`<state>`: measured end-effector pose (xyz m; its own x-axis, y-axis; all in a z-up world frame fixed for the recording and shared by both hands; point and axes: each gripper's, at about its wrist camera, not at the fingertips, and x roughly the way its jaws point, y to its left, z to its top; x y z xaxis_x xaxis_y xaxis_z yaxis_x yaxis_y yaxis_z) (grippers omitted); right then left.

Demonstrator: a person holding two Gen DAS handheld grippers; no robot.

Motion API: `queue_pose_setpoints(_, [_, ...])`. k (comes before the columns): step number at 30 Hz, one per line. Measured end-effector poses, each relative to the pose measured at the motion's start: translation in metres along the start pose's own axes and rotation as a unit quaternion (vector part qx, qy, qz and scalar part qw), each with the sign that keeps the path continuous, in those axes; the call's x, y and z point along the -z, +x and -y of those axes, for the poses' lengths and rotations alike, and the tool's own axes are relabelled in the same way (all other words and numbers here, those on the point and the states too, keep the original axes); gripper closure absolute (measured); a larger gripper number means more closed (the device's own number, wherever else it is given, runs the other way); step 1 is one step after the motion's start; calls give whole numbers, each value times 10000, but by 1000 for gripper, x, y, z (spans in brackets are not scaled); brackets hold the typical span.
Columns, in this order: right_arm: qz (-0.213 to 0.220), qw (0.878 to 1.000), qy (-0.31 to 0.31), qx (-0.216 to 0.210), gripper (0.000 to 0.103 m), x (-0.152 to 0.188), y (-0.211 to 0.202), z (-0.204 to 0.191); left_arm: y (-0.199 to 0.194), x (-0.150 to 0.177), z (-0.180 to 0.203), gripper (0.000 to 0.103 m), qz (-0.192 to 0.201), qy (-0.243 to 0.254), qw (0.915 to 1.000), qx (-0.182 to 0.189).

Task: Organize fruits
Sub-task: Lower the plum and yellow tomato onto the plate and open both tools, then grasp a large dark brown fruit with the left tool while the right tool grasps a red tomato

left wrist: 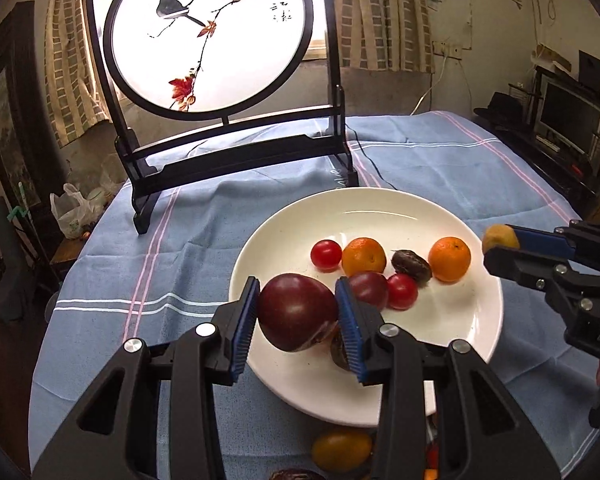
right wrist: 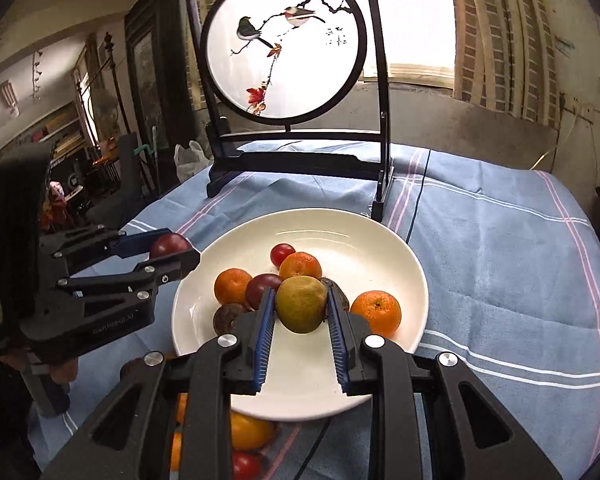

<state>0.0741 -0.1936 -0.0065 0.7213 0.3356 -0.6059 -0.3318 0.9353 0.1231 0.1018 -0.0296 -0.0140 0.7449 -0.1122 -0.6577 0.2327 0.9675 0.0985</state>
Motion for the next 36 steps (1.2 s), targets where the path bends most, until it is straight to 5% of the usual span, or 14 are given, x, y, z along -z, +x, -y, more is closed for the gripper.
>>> queue_pose_setpoints(17, [-311,9991,58,274,77,-7,53,6,35,-4,-4,65,-264,-161,9995,-52])
queue_pose_setpoints(20, [-436,9985,155,275,65,-9,64,14,39,-4,-4,63,-345,-173,9993,-14])
queue_pose_setpoints(21, [-452,9984,179,296,56,-9,65,15,39,-4,-5,60,-356,-187,9992,-19])
queue_pose_setpoints(23, [-361,9984,152,407,55,-8,61,16,34,-4,-9,38,-197,-254,9994,-122])
queue_pose_setpoints(26, [-262,9992,158,238,54,-6,46,16,23,-4,-16,38,-101,-259,9996,-82])
queue_pose_setpoints(30, [-220,9995,-242,-25,39,8,12,3,-5,4,-26,36,73,-138,9999,9])
queue_pose_setpoints(36, [-599,9912,-1139,-320,38,59,-31,-21,-49,53,-42,24,74,400,9987,306])
